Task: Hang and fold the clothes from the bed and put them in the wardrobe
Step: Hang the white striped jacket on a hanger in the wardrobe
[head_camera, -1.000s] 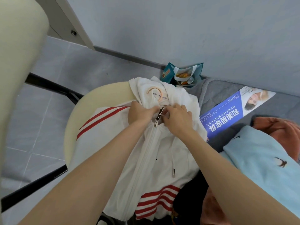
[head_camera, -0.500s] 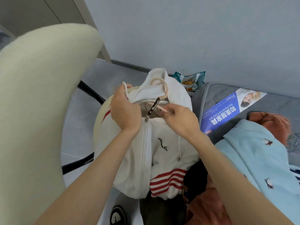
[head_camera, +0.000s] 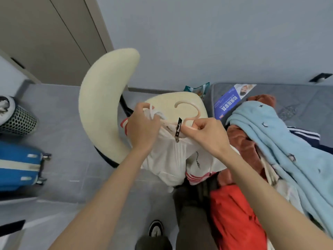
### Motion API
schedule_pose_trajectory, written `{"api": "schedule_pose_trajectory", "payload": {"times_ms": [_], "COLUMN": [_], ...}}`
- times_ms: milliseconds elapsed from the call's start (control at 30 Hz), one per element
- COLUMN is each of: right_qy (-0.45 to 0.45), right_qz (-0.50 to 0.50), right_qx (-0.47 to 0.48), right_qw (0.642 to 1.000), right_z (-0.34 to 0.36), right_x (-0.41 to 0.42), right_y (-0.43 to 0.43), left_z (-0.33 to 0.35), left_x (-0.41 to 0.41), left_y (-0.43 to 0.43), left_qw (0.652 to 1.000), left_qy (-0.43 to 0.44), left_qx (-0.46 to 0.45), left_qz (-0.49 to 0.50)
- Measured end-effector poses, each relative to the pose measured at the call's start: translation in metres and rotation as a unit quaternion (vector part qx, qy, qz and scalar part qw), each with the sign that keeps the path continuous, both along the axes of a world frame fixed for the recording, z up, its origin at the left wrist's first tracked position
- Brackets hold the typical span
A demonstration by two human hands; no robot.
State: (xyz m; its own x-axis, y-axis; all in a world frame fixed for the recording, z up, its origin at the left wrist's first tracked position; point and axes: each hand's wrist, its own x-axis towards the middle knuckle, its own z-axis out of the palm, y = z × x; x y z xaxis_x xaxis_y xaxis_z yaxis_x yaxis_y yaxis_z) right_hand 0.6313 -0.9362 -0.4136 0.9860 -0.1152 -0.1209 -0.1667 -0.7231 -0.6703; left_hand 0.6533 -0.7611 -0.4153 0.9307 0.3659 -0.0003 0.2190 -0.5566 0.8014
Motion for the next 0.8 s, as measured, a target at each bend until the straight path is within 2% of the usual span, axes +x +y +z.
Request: {"api": "schedule_pose_trajectory", "payload": {"times_ms": [100,200,300,367,500,533,667,800], "right_qy": [-0.021,-0.037,-0.034,-0.021,-0.006,0.005,0.012,0.008], "right_qz": [-0.006,-0.019,-0.021,0.001,0.060,0.079,0.137,0.176], "right_qx": [-0.018,-0.023,-0.041,-0.024,0.012,0.017,0.065,0.076], "right_qw": [1.000,0.999,0.998,0.999,0.998,0.997,0.988,0.981], "right_z": [0.029,0.054,0.073,0.082,0.099,0.103,0.113,0.115], "right_x": [-0.054,-0.099,-0.136,-0.159,-0.205,-0.218,-0.272,-0.327], "right_y": [0.008,0.012,0.015,0.013,0.013,0.016,0.028,0.048], "left_z": [0.025,0.042,0.058,0.071,0.088,0.090,0.095,0.104], "left_x": [-0.052,-0.095,-0.123,-0.135,-0.168,-0.181,-0.243,-0.324], "left_y": [0.018,0.031,0.041,0.045,0.057,0.060,0.068,0.093], "left_qw": [0.997,0.995,0.987,0.980,0.977,0.980,0.989,0.997], "left_qy": [-0.024,-0.014,0.025,0.070,0.140,0.126,0.024,0.016], "left_qx": [0.060,0.070,0.075,0.040,-0.080,-0.074,0.070,0.064], "left_qz": [-0.030,-0.065,-0.139,-0.182,-0.139,-0.135,-0.129,-0.046]}}
